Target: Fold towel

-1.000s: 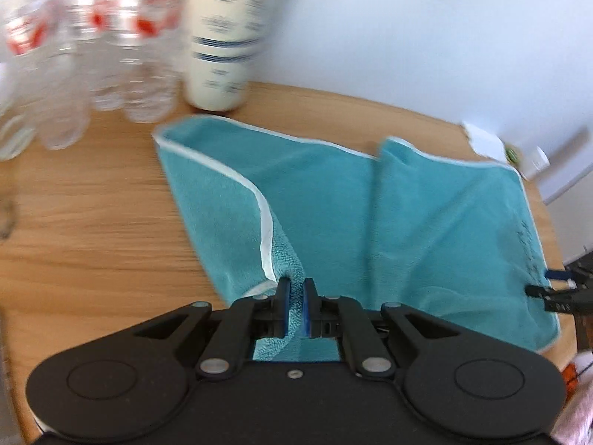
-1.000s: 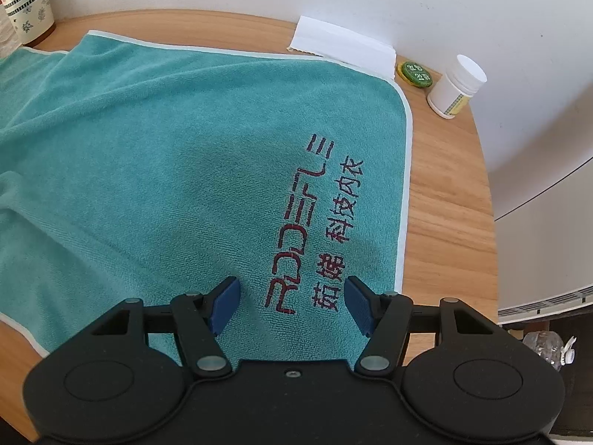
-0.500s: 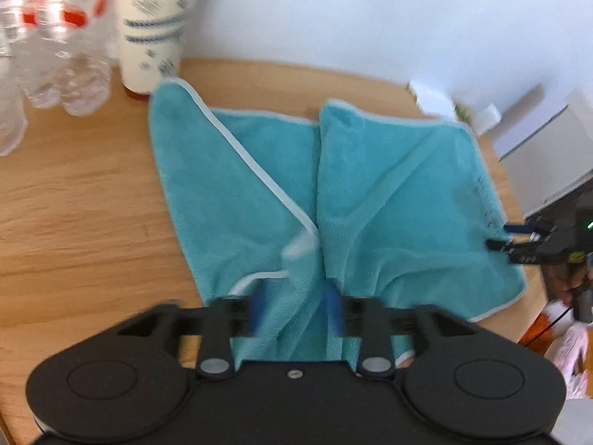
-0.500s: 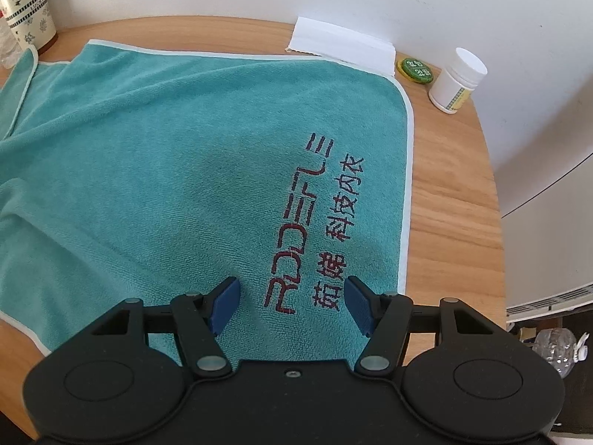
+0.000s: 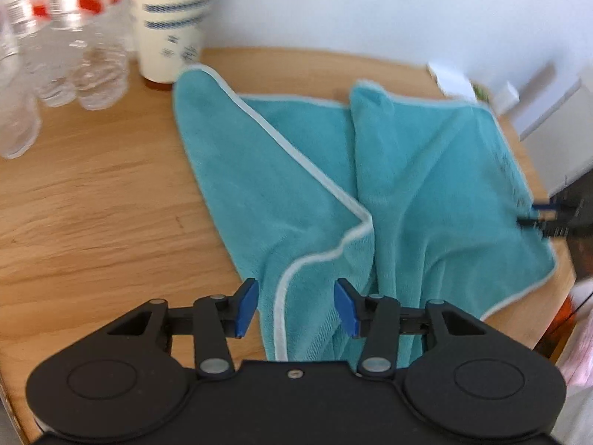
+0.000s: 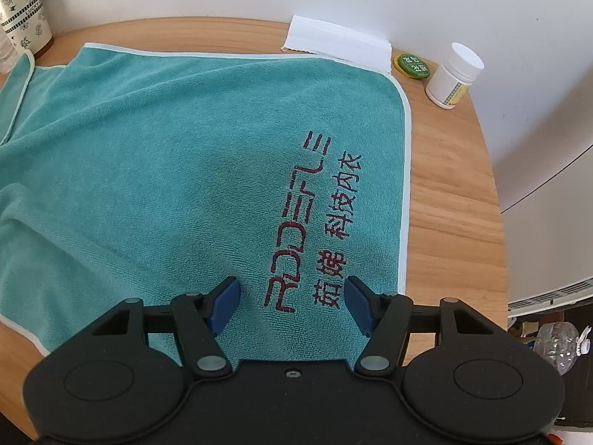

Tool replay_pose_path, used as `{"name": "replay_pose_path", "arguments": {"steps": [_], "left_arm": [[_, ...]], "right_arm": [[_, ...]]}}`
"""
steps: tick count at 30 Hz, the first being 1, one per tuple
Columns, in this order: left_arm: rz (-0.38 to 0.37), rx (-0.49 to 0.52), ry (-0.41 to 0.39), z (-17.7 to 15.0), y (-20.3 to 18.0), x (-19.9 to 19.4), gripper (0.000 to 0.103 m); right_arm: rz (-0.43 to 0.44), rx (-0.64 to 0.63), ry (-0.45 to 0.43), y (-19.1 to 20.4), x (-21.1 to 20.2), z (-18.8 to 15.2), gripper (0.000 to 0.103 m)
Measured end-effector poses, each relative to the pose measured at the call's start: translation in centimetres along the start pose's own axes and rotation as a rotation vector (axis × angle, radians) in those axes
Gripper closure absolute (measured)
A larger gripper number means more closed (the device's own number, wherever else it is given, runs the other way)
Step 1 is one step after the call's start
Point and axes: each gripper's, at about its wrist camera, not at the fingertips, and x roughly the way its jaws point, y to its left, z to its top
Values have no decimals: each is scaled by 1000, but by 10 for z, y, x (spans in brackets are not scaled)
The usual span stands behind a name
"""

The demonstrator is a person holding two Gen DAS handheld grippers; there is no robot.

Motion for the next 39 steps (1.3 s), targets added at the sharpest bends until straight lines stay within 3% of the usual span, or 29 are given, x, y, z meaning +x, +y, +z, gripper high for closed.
{"name": "replay_pose_path", "arguments": {"steps": [3, 7, 8, 13, 23, 39], "left_arm": [[44, 18, 21, -3, -4, 9, 67], [52, -27, 14, -3, 3, 11, 92], [52, -38, 13, -3, 5, 11, 93], [46, -58, -3, -3, 6, 6, 95], [128, -124, -73, -16, 21, -31, 95], [339, -304, -143, -99, 64, -78, 96]], "right_arm": [[6, 11, -4, -1, 0, -1, 37], [14, 21, -9, -3, 1, -3, 37], [14, 19, -10, -3, 1, -3, 37], [22, 11, -9, -4, 1, -3, 36], [19, 10, -9, -4, 1, -2, 36], [36, 57, 20, -7, 2, -6, 36]]}}
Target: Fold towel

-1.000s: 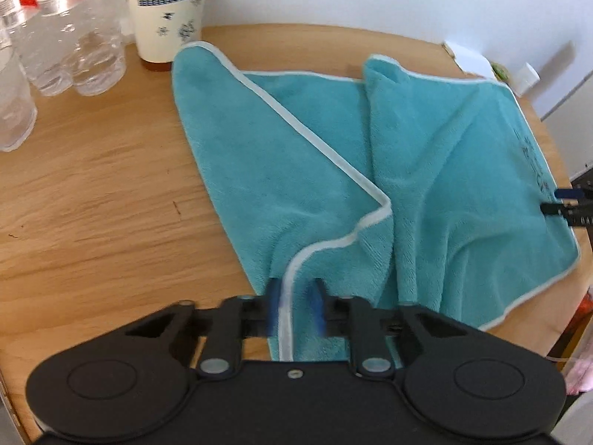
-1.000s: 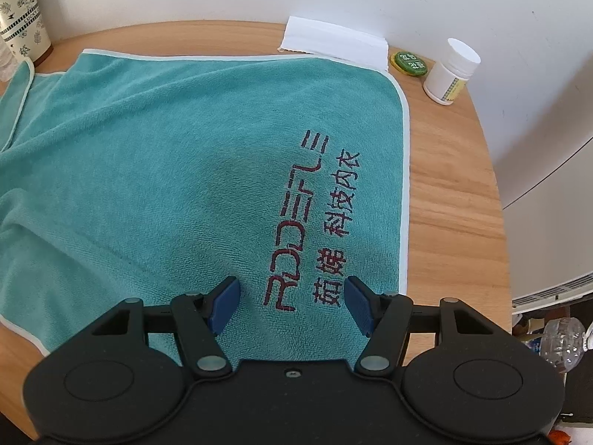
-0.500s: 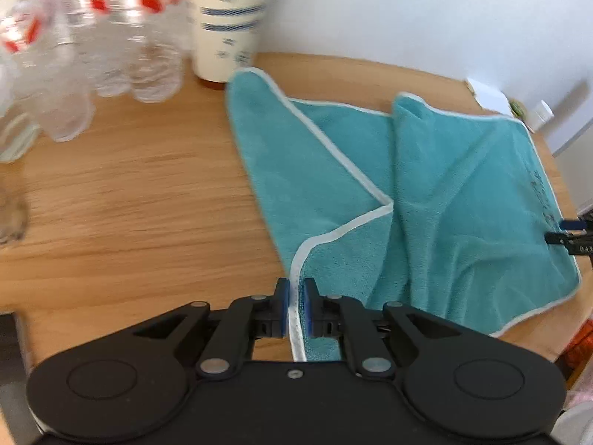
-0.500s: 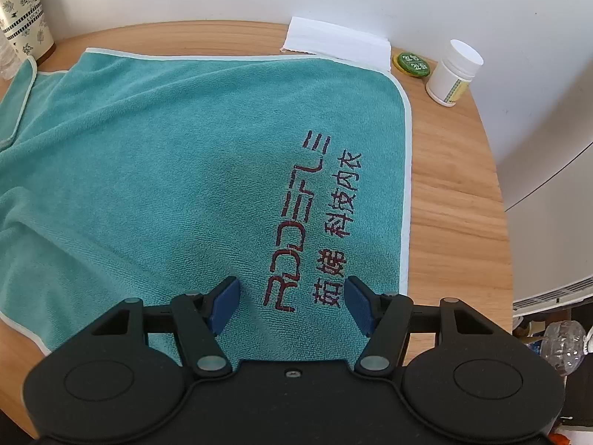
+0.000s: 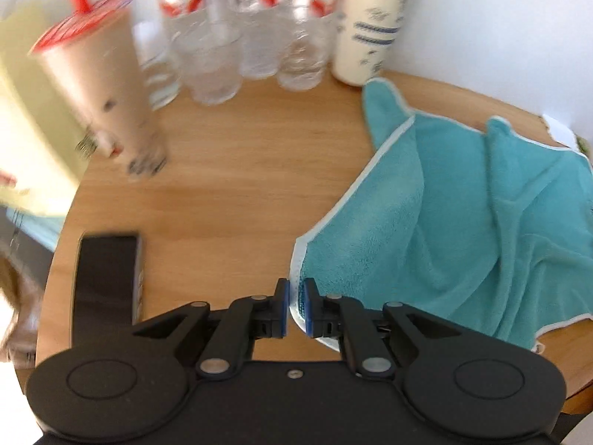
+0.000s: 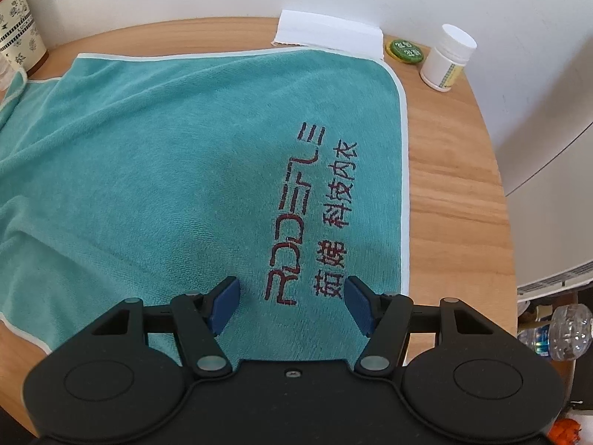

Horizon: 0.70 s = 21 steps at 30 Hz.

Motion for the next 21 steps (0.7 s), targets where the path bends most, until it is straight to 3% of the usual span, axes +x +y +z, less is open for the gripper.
{"name": "replay_pose_path", "arguments": {"steps": [14, 21], "left_arm": [[27, -47, 120, -49, 10, 2, 94], [27, -89, 51, -38, 13, -24, 85]], "right_arm": [[-29, 16, 10, 4, -2, -2, 36], [-46, 28, 0, -5, -29, -28, 37]]}}
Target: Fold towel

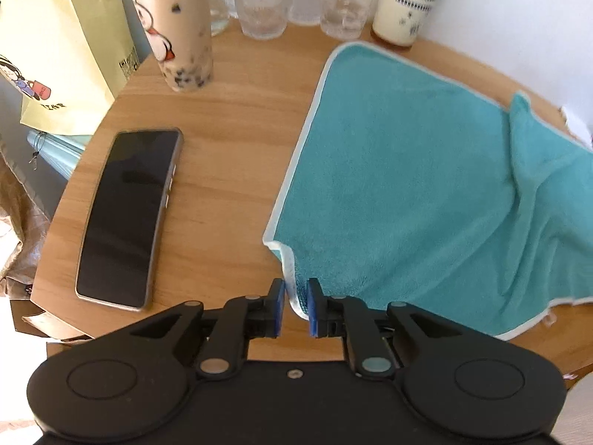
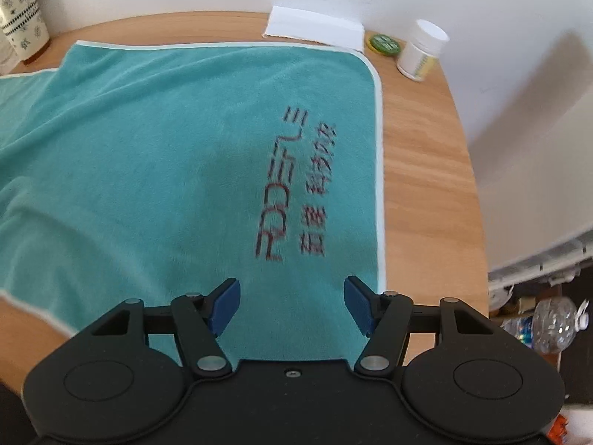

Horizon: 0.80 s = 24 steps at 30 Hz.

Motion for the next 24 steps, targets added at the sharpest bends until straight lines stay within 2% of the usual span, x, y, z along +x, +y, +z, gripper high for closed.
{"name": "replay_pose_path", "arguments": {"steps": [8, 16, 18, 19, 20, 22, 24], "left_arm": [[-21, 68, -86, 34, -16, -7, 83], [9, 253, -67, 36, -45, 23, 83], [16, 293, -75, 35, -51, 29, 83], [22, 310, -76, 34, -52, 32, 82], [45, 326, -76, 33, -54, 35, 82], [66, 344, -74, 33, -55, 39, 83], [35, 340, -70, 33, -54, 41, 83]], "right_arm": [[8, 116, 13, -16, -5, -23, 39], [-18, 149, 38, -16, 2, -38, 41], [-31, 146, 42, -16, 4, -39, 58], [-20, 155, 39, -17, 5, -40, 69], [5, 173, 35, -19, 6, -40, 75], [11, 182, 41, -19, 6, -39, 75], [8, 159, 44, -17, 5, -39, 75]]}}
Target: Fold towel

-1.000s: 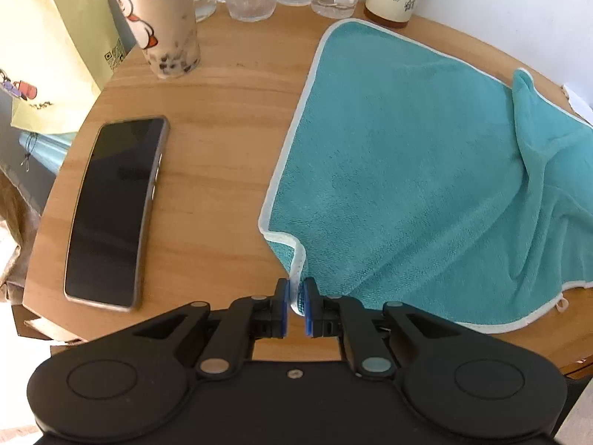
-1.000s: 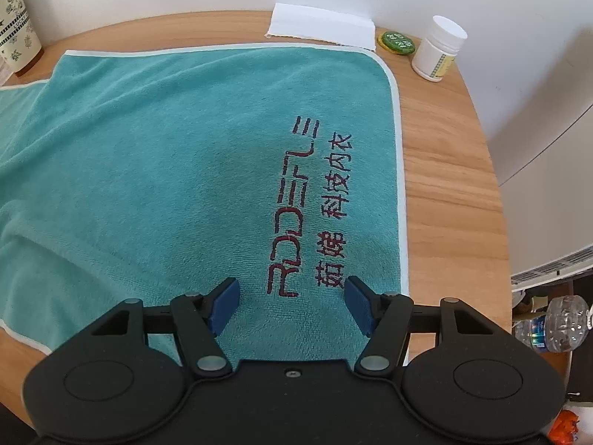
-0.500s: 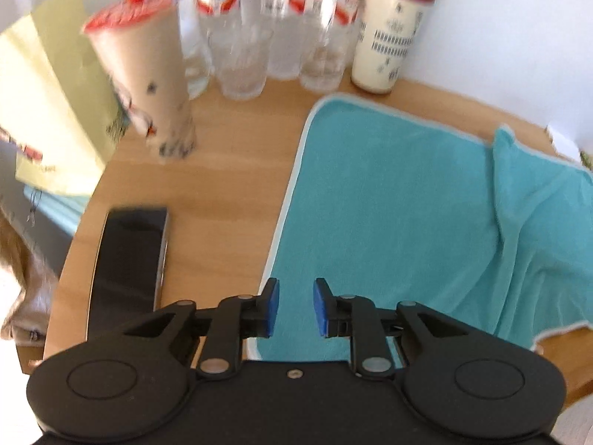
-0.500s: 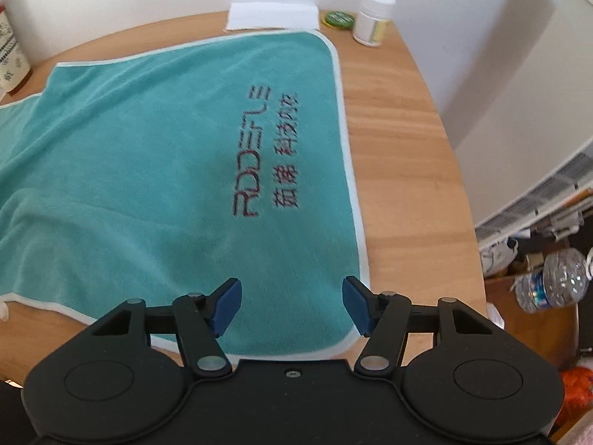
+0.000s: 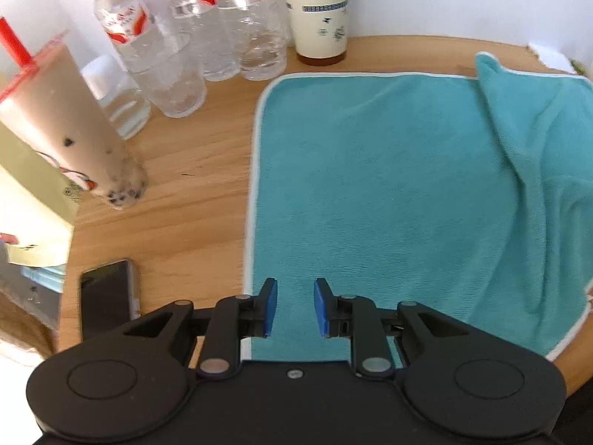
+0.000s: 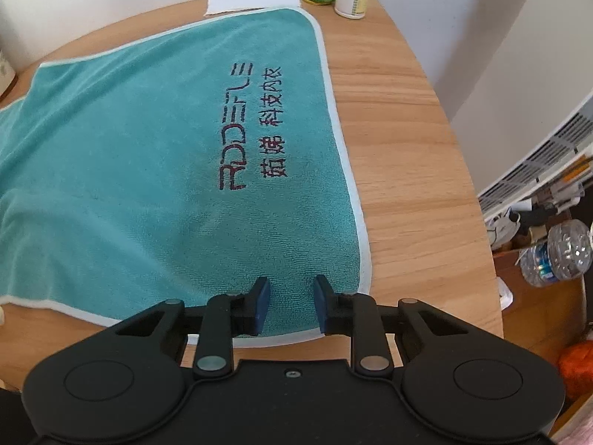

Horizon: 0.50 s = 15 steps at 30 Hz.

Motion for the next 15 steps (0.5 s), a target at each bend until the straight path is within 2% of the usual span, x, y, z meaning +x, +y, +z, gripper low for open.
{"name": "replay_pose_path", "arguments": {"steps": [3, 5, 10, 15], "left_arm": [[-1, 36, 10, 0, -5, 5, 83], [-9, 56, 26, 1, -8, 8, 89], [34, 115, 46, -3, -18, 16, 93], [48, 136, 58, -2, -19, 17, 93]], "right_arm": [[19, 16, 13, -1, 0, 1, 84], [25, 23, 21, -2, 1, 2, 91], [25, 22, 32, -6, 0, 3, 93], [-18, 12, 46, -8, 0, 3, 94]]}}
